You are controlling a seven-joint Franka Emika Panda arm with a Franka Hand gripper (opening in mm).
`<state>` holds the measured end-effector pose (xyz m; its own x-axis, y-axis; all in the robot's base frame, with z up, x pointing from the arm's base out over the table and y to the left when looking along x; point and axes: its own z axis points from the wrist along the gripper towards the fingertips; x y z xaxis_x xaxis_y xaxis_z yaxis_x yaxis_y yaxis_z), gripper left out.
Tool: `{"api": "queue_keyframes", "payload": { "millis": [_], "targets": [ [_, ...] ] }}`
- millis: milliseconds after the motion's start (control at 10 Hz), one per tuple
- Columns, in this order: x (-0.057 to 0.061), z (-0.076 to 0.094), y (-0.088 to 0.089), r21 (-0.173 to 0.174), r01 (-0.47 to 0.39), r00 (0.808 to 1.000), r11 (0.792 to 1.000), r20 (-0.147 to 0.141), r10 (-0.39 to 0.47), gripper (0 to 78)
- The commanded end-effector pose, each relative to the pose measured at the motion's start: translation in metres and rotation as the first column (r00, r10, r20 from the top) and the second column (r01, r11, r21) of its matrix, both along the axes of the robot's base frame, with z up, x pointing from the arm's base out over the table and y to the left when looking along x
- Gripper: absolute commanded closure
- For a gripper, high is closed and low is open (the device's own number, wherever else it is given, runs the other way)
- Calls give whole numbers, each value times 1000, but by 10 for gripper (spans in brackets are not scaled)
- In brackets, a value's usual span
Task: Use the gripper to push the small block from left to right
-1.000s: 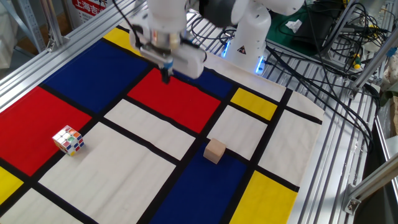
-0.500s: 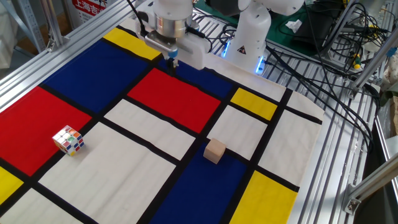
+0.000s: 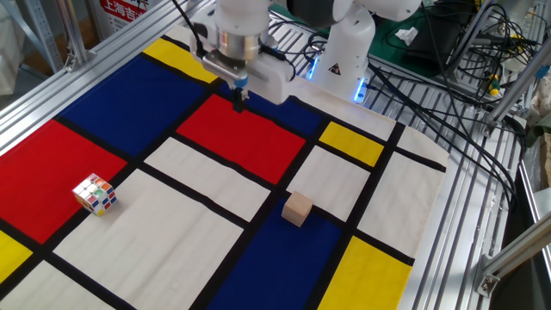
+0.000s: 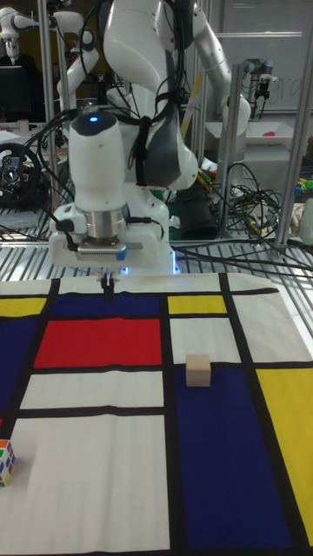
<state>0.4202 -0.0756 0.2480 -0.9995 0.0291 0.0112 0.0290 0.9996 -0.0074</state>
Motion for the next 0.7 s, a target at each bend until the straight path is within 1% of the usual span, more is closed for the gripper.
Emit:
{"api": "queue_keyframes", "payload": {
  "millis": [100, 300, 400, 500, 700],
  "targets": [
    [11, -4, 10, 2, 10, 1000, 1000, 6, -10, 776],
    [11, -4, 10, 9, -5, 1000, 1000, 3, 5, 776],
    [11, -4, 10, 38, -15, 1000, 999, 5, 15, 776],
    [12, -4, 11, 51, -33, 999, 998, 2, 33, 776],
    [12, -4, 12, 47, -43, 999, 998, -1, 43, 776]
  ]
}}
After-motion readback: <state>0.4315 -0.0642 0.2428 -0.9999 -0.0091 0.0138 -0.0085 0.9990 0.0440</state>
